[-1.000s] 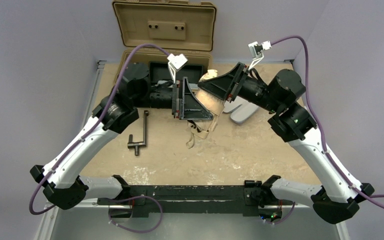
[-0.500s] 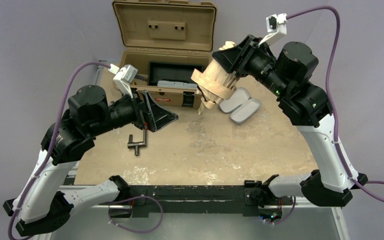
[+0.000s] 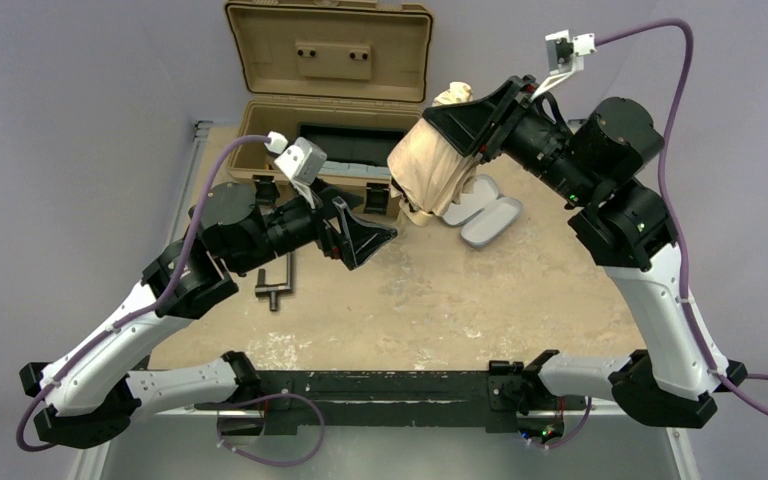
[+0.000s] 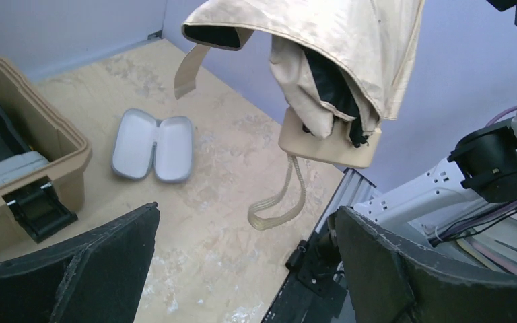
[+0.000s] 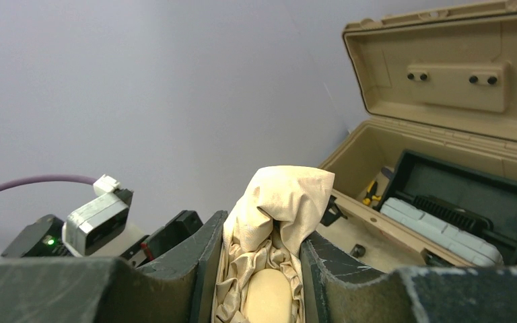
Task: Open the umbrella
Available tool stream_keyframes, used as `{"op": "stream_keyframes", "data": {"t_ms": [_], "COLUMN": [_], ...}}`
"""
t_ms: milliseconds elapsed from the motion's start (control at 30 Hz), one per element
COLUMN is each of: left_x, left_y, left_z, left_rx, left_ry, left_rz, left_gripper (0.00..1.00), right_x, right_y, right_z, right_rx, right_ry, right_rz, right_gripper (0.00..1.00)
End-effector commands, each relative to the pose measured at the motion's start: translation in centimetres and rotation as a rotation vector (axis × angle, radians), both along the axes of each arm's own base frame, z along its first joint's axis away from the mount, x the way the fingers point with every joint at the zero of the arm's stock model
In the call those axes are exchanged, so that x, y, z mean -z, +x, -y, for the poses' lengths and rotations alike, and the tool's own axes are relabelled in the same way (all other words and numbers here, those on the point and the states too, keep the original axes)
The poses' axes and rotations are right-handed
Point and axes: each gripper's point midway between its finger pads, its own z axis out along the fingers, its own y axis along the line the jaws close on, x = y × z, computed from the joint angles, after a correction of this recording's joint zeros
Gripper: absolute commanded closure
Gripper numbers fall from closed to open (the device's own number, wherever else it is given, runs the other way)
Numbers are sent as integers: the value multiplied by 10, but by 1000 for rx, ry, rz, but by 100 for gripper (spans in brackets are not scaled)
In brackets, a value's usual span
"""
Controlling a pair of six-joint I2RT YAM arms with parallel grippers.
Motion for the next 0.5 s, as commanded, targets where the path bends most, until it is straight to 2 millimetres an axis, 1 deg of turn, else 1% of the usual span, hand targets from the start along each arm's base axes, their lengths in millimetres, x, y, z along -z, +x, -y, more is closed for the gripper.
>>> {"op": "stream_keyframes", "data": {"t_ms": [0,233,367,467], "left_x": [-45,-48,-49,-49], "left_y": [3,1,2,4], "left_z": [3,35,45,50], "left_rx": [9,77,82,74], "left_ry": [-77,-104,-92,-88], "left_rz": [172,206,220,223], "left_gripper": [0,0,0,8], "right_x": [-48,-40,-33,-32], "right_y": [-23,-12,-5,-4], "right_z": [12,5,1,0], "right_rx": [-23,-19,-13,-15], "right_ry": [114,140,128,128], "right_rz": [129,54,17,13], "right_gripper": [100,100,100,100]}}
